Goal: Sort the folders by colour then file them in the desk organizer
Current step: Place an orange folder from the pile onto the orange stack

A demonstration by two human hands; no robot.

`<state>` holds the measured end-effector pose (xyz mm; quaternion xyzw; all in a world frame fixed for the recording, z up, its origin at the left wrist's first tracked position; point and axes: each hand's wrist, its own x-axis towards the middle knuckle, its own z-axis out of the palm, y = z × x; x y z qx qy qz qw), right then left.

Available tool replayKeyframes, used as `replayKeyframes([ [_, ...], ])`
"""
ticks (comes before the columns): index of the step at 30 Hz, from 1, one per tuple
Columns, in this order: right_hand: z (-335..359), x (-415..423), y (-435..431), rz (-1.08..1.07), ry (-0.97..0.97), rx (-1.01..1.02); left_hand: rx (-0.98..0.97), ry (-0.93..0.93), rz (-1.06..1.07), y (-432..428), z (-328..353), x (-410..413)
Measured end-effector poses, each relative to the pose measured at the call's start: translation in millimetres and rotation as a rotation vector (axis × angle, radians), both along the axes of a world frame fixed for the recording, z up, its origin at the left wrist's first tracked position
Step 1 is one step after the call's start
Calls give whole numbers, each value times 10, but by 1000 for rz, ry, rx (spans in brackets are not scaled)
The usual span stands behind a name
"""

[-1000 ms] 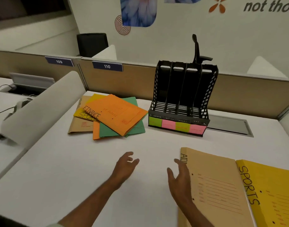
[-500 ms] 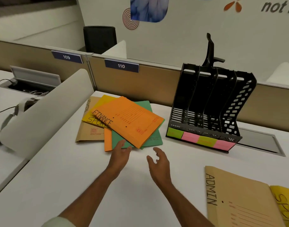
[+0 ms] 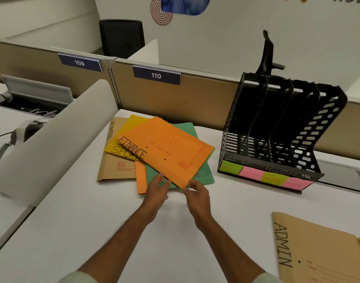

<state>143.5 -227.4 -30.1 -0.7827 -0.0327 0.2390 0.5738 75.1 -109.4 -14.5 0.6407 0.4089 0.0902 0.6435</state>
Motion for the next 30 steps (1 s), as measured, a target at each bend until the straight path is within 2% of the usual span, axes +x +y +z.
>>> replayKeyframes([
  [12,-56,147,228,-126,137,63,-86,-9,-27,107,-78,8],
  [16,5,162,299,-141,163,113,-143,-52,114,140,-77,32],
  [18,73,104,314,-139,174,144,-229,-90,202,165,-56,47],
  [24,273,-234,187,-91,203,192,-524,-250,284,221,-5,32],
  [30,378,-569,-53,-46,230,206,-536,-284,382,191,-39,-52],
])
